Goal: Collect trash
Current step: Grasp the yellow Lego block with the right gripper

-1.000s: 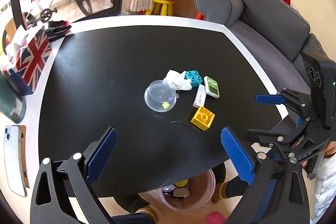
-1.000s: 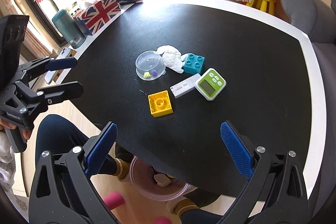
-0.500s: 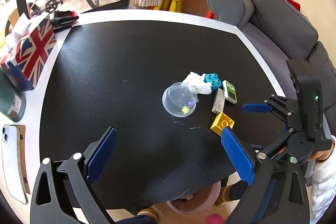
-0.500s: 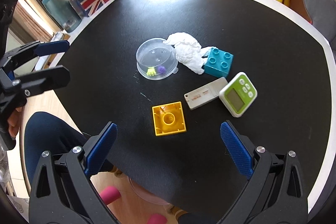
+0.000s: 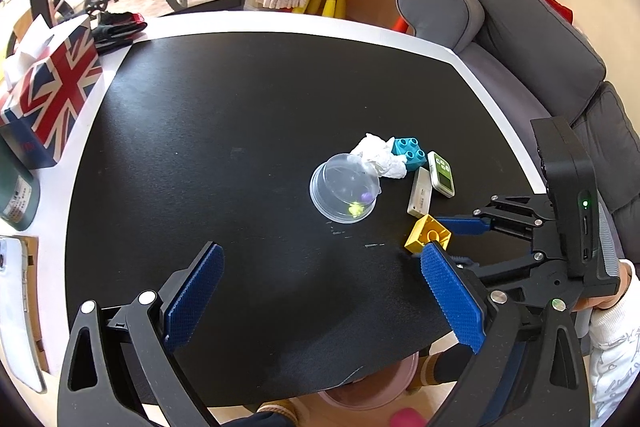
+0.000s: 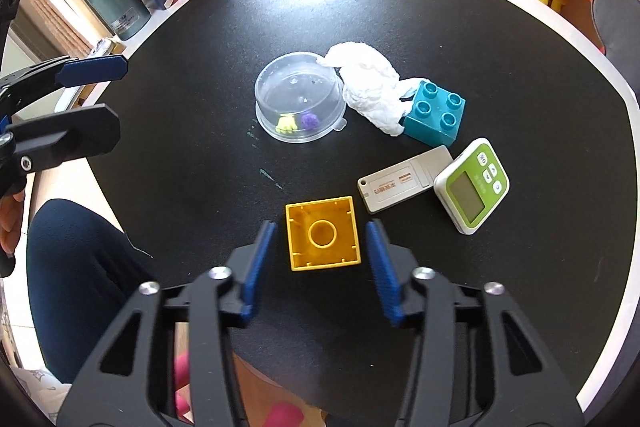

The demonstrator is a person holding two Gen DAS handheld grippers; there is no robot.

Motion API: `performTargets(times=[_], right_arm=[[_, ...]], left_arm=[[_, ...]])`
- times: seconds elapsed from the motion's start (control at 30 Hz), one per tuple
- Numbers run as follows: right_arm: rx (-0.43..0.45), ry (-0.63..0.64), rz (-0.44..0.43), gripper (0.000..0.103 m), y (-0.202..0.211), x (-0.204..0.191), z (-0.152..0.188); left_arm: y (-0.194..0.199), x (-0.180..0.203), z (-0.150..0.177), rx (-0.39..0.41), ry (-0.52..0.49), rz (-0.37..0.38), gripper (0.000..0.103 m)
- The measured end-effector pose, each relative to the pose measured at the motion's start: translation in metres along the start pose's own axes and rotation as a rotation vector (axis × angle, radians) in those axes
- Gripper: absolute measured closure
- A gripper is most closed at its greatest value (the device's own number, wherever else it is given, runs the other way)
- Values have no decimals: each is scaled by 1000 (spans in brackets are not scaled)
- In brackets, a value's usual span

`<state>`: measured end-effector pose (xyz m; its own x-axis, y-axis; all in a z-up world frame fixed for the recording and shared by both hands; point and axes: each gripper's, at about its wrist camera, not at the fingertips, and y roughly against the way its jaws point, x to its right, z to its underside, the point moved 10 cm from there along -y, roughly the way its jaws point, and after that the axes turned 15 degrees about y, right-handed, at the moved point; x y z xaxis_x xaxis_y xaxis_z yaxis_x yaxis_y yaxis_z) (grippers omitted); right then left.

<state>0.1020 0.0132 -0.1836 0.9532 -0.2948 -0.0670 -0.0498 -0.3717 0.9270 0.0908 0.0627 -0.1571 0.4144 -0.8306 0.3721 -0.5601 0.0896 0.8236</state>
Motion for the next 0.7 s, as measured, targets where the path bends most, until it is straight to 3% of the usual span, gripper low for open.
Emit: performTargets(times=[0.07,0.7], right_arm=[[6,-2,3,69,2,1,0],[61,-89,24,70,38,26,12]], left_arm=[[0,1,0,-1,-3,1,8],[-16,27,-13,-10,-50,8,8]])
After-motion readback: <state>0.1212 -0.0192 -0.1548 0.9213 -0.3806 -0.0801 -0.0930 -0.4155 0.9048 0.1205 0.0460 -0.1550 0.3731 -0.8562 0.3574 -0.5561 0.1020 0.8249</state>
